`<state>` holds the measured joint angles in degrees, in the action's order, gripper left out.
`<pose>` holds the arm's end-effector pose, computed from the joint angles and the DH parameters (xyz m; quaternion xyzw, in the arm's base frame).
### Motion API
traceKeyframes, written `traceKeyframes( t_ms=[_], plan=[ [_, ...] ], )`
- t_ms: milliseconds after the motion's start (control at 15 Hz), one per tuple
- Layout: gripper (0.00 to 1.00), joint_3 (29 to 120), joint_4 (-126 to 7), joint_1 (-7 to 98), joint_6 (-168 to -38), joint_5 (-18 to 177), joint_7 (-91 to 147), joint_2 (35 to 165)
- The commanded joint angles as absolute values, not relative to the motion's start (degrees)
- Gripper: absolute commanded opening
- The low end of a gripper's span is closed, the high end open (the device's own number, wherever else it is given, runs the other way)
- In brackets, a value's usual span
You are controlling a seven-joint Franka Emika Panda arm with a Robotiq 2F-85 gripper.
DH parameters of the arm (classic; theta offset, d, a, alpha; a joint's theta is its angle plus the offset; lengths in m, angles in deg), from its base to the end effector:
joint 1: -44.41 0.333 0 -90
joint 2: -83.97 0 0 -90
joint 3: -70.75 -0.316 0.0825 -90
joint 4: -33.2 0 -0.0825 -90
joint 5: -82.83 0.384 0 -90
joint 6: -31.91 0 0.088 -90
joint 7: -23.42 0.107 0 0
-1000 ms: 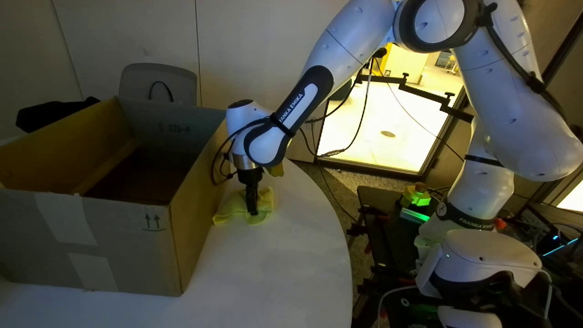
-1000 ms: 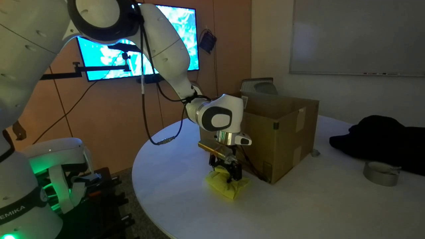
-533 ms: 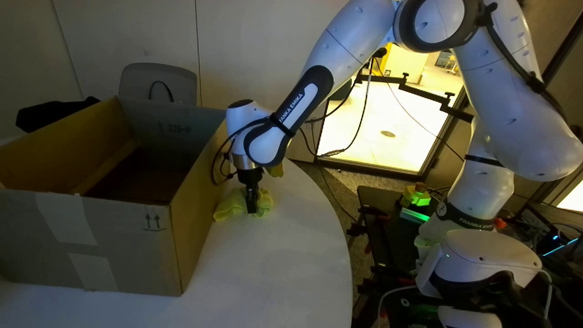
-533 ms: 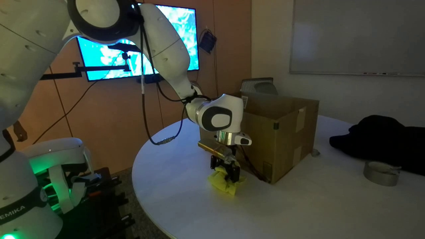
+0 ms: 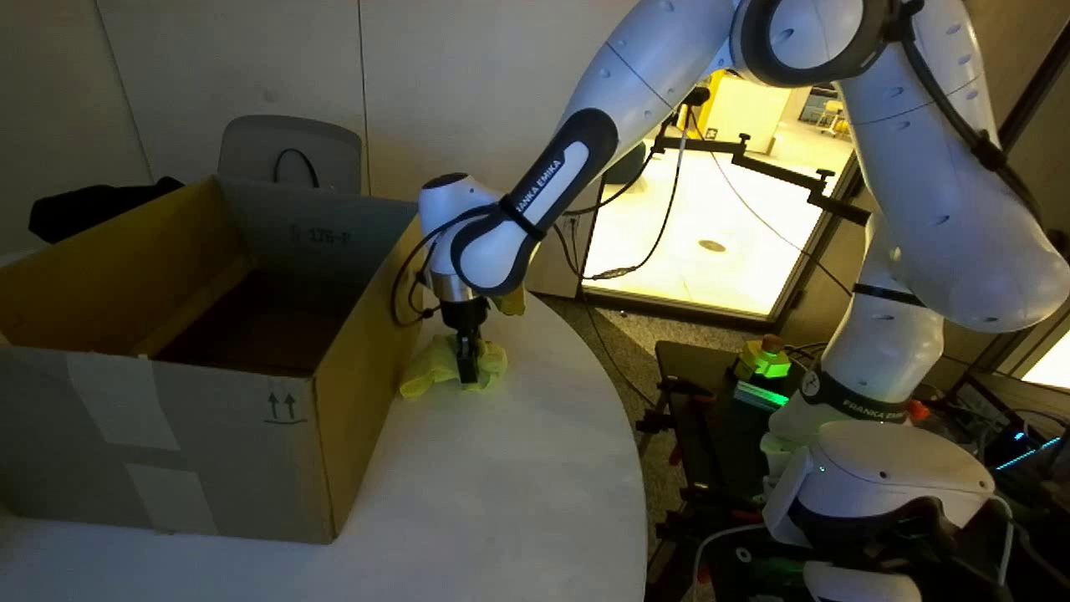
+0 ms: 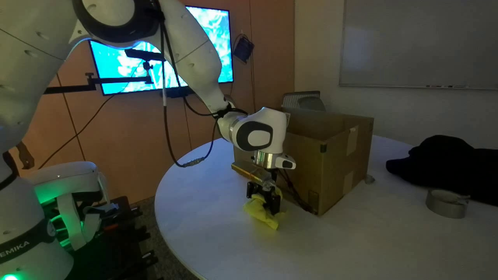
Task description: Put the marker on the towel then fold the towel twice and put it in the brown box.
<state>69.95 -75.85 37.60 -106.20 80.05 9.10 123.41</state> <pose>0.5994 -0.0634 0.1193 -0.9918 -0.0904 0.0907 0.0062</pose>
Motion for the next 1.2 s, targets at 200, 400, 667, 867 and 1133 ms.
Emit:
traceKeyframes(
  t_ms=[200, 400, 667, 867, 1133],
  plan=[
    [0.13, 70.4, -81.3, 36.3, -97.7, 80.7, 8.4, 108.9],
    [0.12, 70.5, -80.6, 36.8, -95.4, 81.0, 9.1, 103.9],
    [0.13, 70.0, -80.6, 38.3, -95.3, 82.2, 10.8, 97.3],
    [0.12, 69.7, -78.9, 40.0, -95.6, 84.0, 13.6, 94.6],
    [0.12, 68.9, -76.0, 43.0, -99.5, 87.4, 20.5, 93.6]
  ],
)
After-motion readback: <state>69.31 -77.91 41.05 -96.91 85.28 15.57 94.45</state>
